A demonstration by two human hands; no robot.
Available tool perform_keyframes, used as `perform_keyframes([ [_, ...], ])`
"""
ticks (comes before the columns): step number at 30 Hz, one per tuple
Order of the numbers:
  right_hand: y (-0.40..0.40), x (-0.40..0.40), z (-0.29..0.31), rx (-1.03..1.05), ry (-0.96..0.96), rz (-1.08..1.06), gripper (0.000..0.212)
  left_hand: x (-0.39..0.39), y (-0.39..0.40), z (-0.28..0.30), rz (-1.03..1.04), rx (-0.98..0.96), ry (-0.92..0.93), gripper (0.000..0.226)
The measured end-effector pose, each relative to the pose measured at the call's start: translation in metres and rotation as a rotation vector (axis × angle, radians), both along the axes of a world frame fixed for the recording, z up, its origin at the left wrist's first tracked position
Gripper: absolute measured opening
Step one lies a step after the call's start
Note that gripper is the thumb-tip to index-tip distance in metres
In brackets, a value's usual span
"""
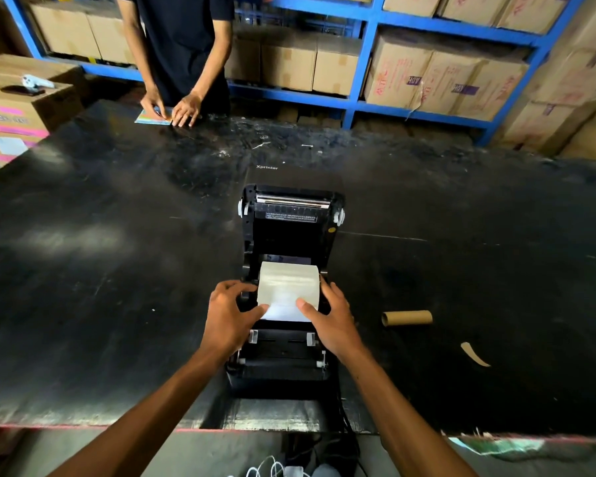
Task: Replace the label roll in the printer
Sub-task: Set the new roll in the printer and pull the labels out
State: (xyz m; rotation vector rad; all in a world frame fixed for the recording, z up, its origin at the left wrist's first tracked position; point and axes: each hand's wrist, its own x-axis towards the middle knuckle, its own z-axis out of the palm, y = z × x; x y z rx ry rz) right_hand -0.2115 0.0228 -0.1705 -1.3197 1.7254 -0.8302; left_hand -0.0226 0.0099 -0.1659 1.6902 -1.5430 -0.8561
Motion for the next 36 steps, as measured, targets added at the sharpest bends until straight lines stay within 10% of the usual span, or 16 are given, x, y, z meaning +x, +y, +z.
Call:
perform_keyframes([
  [36,0.027,0.005,-0.01,-0.11,0.1,-0.235,0.008,0.008,0.012,0.002,-0.051,0.071,-0.097,0.008],
])
